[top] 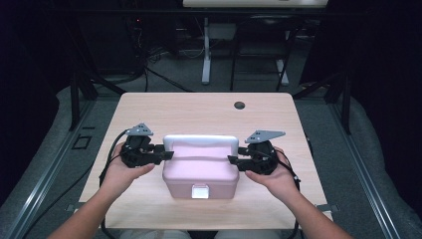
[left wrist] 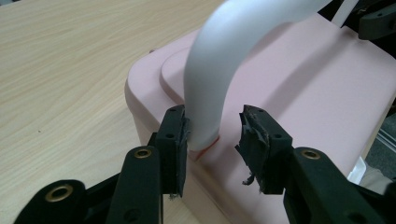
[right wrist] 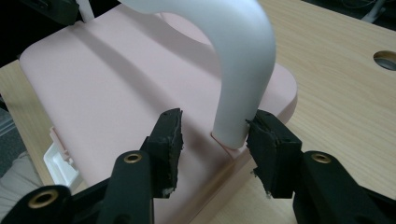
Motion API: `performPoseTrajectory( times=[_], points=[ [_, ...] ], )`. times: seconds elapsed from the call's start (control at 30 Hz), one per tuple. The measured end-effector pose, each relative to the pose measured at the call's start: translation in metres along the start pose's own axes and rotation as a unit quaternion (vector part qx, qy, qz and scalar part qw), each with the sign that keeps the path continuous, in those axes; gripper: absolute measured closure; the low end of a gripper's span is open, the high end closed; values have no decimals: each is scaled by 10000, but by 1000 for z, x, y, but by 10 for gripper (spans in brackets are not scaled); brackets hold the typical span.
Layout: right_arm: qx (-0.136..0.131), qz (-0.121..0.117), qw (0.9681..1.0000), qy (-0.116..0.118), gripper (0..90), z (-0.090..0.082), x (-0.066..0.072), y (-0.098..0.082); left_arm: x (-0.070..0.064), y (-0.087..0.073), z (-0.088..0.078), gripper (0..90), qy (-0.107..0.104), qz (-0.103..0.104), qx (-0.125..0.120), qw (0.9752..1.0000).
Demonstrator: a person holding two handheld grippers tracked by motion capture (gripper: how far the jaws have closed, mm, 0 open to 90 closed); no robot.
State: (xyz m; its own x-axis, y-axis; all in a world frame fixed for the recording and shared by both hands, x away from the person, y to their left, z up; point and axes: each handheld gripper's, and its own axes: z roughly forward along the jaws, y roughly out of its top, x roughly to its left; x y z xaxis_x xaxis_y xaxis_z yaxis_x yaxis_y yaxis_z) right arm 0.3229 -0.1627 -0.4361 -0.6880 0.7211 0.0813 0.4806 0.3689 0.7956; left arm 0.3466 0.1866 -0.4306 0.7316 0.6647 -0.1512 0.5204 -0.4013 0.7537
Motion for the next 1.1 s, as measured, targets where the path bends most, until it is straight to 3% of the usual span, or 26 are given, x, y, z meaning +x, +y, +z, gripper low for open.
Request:
performPoseTrajectory(
  times=[0.17, 0.33, 0.57, 1.1],
  points=[
    [-9, -29, 10000, -35, 607, 1, -1, 0, 0, 0, 3, 628, 45, -5, -42, 10000],
    [-51, 154, 9998, 76, 659, 4, -9, 0, 3, 0, 8, 672, 86, -42, -97, 9999],
    [-76, 249, 9997, 29, 731, 4, -9, -1, 3, -2, 7, 733, 107, -72, -152, 9998],
    [-89, 223, 9996, 160, 737, -3, -1, -6, -3, -6, 0, 735, 76, -18, -63, 9999]
  ],
)
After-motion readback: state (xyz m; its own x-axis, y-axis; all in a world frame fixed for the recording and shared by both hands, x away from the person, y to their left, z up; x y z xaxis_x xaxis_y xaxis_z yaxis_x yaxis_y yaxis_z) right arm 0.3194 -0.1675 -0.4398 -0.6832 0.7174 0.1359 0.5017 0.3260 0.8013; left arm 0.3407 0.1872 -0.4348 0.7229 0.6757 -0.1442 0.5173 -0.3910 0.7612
